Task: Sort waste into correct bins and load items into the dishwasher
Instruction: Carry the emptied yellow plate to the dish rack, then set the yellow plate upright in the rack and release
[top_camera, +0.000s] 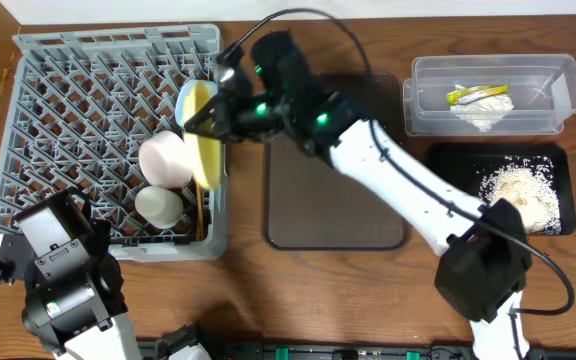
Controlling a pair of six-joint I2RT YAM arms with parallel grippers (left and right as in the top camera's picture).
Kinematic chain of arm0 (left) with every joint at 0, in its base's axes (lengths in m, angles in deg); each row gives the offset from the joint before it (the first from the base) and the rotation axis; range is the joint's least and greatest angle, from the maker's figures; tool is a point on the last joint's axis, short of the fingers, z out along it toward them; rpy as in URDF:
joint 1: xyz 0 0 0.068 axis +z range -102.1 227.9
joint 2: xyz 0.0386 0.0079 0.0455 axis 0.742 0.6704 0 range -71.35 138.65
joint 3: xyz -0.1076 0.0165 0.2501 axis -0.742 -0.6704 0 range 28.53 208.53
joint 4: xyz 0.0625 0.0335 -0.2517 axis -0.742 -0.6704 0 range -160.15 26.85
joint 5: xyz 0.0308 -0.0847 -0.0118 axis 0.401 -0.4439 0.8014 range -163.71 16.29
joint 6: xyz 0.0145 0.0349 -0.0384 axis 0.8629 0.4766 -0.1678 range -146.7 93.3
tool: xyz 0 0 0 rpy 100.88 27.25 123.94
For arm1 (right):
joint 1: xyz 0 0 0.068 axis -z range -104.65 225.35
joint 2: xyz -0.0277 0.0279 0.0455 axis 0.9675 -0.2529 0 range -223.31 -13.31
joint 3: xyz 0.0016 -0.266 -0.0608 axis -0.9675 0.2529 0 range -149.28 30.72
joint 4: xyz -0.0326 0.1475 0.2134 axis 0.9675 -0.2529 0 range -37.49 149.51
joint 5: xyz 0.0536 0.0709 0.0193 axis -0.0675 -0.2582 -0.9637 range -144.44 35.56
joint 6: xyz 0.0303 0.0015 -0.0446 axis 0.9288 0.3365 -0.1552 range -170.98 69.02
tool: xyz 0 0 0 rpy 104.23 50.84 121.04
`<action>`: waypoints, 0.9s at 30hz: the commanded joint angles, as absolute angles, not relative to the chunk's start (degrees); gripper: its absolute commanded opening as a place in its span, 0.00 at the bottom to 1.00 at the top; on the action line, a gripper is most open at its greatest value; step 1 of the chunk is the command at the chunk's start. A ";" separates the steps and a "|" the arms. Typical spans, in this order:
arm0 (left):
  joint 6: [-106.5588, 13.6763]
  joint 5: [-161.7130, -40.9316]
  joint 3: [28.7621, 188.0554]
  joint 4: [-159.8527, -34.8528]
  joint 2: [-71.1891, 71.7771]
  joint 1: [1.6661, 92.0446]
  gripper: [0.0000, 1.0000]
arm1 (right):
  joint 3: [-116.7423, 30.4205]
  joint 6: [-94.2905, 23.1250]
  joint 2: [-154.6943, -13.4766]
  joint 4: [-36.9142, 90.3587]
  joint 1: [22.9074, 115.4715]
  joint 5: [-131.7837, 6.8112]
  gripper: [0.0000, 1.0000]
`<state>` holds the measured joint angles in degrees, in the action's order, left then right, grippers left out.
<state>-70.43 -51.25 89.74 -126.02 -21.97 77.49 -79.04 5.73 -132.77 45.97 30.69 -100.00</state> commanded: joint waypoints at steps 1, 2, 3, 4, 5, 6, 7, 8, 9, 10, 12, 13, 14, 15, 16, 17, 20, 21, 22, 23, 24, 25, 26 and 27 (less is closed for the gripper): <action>-70.93 -50.50 90.64 -126.21 -22.01 77.73 0.94 | -79.41 6.67 -132.71 46.45 28.22 -96.68 0.01; -70.95 -50.50 90.64 -126.21 -22.01 77.73 0.94 | -79.41 6.67 -133.32 46.47 27.69 -96.03 0.01; -70.95 -50.50 90.64 -126.21 -22.01 77.73 0.94 | -79.41 6.67 -133.65 46.54 27.17 -95.57 0.01; -70.95 -50.50 90.64 -126.21 -22.01 77.73 0.94 | -79.41 6.73 -134.41 46.84 26.78 -95.35 0.01; -70.95 -50.50 90.64 -126.21 -22.01 77.73 0.94 | -79.41 6.91 -135.39 47.58 26.19 -95.37 0.01; -70.95 -50.50 90.64 -126.21 -22.01 77.73 0.94 | -79.41 7.17 -135.96 47.78 26.01 -95.39 0.01; -70.95 -50.50 90.64 -126.21 -22.01 77.73 0.94 | -79.41 7.37 -136.40 47.76 25.92 -95.39 0.01; -70.95 -50.50 90.64 -126.21 -22.01 77.73 0.94 | -79.41 7.37 -137.01 47.89 25.84 -95.50 0.01; -70.95 -50.50 90.64 -126.21 -22.01 77.73 0.94 | -79.41 7.32 -137.30 47.93 25.77 -95.63 0.01; -70.95 -50.50 90.64 -126.21 -22.01 77.73 0.94 | -79.41 7.37 -137.80 47.76 25.77 -95.68 0.01; -70.95 -50.50 90.64 -126.21 -22.01 77.73 0.94 | -79.41 7.63 -138.21 47.28 25.77 -95.83 0.01; -70.95 -50.50 90.64 -126.21 -22.01 77.73 0.94 | -79.41 7.74 -138.28 46.80 25.77 -95.65 0.01; -70.95 -50.50 90.64 -126.21 -22.01 77.73 0.94 | -79.41 7.72 -138.32 46.34 25.77 -95.20 0.01; -70.95 -50.50 90.64 -126.21 -22.01 77.73 0.94 | -79.41 7.54 -138.30 45.95 25.77 -94.63 0.02; -70.95 -50.50 90.64 -126.21 -22.01 77.73 0.94 | -79.41 7.10 -138.30 45.90 25.77 -94.32 0.06; -70.93 -50.50 90.64 -126.21 -22.01 77.73 0.94 | -79.41 6.86 -138.30 45.92 25.77 -94.21 0.11; -70.93 -50.50 90.64 -126.21 -22.01 77.73 0.94 | -79.43 3.39 -138.13 46.01 25.84 -94.19 0.26; -70.95 -50.50 90.64 -126.21 -22.01 77.73 0.94 | -79.43 1.90 -137.78 45.90 25.95 -93.99 0.32; -70.95 -50.50 90.64 -126.21 -22.01 77.73 0.94 | -79.43 0.07 -137.01 45.38 26.14 -93.21 0.45; -70.95 -50.50 90.64 -126.21 -22.01 77.73 0.94 | -79.43 -0.94 -136.31 44.72 26.32 -92.33 0.53; -70.95 -50.50 90.64 -126.21 -22.01 77.73 0.94 | -79.43 -1.90 -135.57 43.91 26.51 -91.37 0.61; -70.95 -50.50 90.64 -126.21 -22.01 77.73 0.94 | -79.43 -3.23 -134.45 42.60 26.78 -89.82 0.68; -70.95 -50.50 90.64 -126.21 -22.01 77.73 0.94 | -79.43 -4.15 -133.62 41.42 27.04 -88.55 0.75; -70.95 -50.50 90.64 -126.21 -22.01 77.73 0.94 | -79.45 -5.38 -132.20 39.21 27.43 -86.17 0.80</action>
<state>-70.43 -51.23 89.76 -125.97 -21.97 77.49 -79.04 0.22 -137.82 42.23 26.10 -92.14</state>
